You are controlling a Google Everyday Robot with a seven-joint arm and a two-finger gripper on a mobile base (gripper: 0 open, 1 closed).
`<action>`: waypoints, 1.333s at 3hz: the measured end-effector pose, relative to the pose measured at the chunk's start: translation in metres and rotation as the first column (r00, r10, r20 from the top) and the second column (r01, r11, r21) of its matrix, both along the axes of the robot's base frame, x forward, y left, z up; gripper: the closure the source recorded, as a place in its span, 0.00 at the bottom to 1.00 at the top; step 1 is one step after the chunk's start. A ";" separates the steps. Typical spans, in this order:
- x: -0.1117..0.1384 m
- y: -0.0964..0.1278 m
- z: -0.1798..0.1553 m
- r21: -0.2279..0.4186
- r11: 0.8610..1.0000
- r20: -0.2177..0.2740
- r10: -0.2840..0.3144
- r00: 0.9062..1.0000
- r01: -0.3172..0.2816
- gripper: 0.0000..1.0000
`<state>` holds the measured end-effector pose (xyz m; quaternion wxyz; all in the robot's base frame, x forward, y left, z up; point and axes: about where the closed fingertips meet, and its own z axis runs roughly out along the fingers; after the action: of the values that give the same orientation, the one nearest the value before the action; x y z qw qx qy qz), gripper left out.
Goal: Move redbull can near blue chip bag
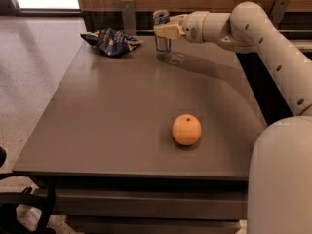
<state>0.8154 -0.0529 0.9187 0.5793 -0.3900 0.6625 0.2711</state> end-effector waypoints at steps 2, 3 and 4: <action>0.019 0.025 -0.013 0.087 0.995 -0.029 -0.055 0.998 0.057 1.00; 0.024 0.035 -0.019 0.126 0.989 -0.029 -0.070 0.997 0.073 1.00; 0.028 0.046 -0.025 0.137 0.988 -0.034 -0.071 0.997 0.075 1.00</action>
Offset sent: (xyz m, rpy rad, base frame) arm 0.0252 0.0280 -0.0230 0.1711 0.0350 -0.1044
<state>0.8434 -0.0069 0.8935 0.6047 -0.3207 0.6642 0.3004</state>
